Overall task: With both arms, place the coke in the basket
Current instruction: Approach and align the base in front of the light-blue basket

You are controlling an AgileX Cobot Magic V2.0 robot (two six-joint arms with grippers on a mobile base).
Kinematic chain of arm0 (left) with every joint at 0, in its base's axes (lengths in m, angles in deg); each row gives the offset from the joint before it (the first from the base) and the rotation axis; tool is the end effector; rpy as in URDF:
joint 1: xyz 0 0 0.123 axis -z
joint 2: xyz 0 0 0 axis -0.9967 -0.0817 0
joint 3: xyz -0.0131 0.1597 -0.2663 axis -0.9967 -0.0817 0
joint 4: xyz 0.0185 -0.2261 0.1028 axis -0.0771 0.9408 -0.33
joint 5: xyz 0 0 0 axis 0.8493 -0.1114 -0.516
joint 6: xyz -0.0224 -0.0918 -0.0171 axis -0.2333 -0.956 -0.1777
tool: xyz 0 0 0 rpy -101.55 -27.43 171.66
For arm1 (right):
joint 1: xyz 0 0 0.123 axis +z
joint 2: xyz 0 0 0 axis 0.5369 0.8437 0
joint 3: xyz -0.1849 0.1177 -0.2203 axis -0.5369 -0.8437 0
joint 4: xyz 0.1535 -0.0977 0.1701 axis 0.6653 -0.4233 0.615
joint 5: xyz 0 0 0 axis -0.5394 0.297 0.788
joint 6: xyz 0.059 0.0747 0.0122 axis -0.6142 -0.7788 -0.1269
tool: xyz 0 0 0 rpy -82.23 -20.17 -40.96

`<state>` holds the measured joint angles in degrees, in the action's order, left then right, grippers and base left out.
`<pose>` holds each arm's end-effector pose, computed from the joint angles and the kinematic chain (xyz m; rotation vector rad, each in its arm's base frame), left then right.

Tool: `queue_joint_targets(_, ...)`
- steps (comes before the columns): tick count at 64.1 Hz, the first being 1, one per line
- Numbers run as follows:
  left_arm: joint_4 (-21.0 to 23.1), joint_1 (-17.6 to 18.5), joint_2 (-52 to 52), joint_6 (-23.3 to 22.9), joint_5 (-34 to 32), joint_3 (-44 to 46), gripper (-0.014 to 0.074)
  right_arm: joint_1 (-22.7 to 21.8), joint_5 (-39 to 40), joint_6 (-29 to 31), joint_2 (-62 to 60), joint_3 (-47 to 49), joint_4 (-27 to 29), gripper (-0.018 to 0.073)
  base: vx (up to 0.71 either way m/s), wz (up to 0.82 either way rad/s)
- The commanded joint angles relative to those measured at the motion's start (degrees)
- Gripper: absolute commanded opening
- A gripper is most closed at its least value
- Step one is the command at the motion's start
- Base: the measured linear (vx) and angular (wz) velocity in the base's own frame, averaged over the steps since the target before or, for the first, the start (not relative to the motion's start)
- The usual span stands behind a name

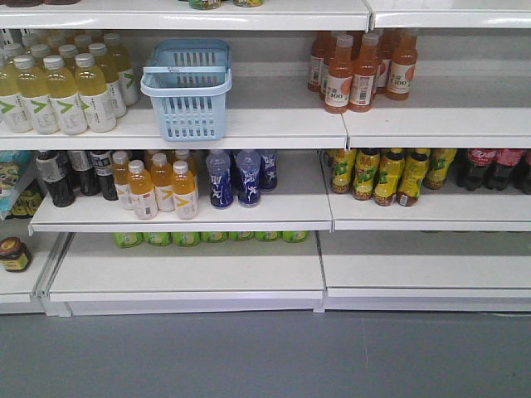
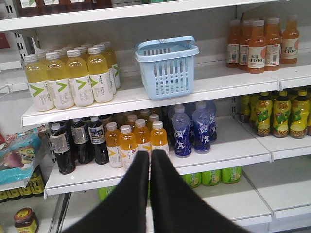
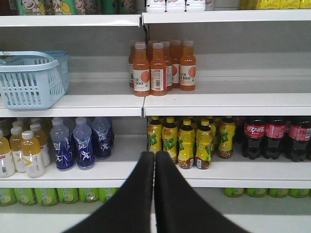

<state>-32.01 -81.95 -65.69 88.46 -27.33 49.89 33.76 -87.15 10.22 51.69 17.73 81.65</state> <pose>0.0334 -0.0022 0.1901 0.0650 1.6365 -0.0328 0.0331 -0.0003 0.1942 0.0014 1.6086 0.0186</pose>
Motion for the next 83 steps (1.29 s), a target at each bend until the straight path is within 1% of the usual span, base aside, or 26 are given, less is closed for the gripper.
queue_joint_targets(1, 0.0, -0.1, 1.1, 0.1, -4.0, 0.1, -0.0008, 0.0, 4.0, 0.7, -1.1, -0.7, -0.3, -0.001, 0.12, 0.0)
queue_joint_targets(83, 0.0, -0.1, 1.1, 0.1, -4.0, 0.1, -0.0008, 0.0, 4.0, 0.7, -1.1, -0.7, -0.3, -0.001, 0.11, 0.01)
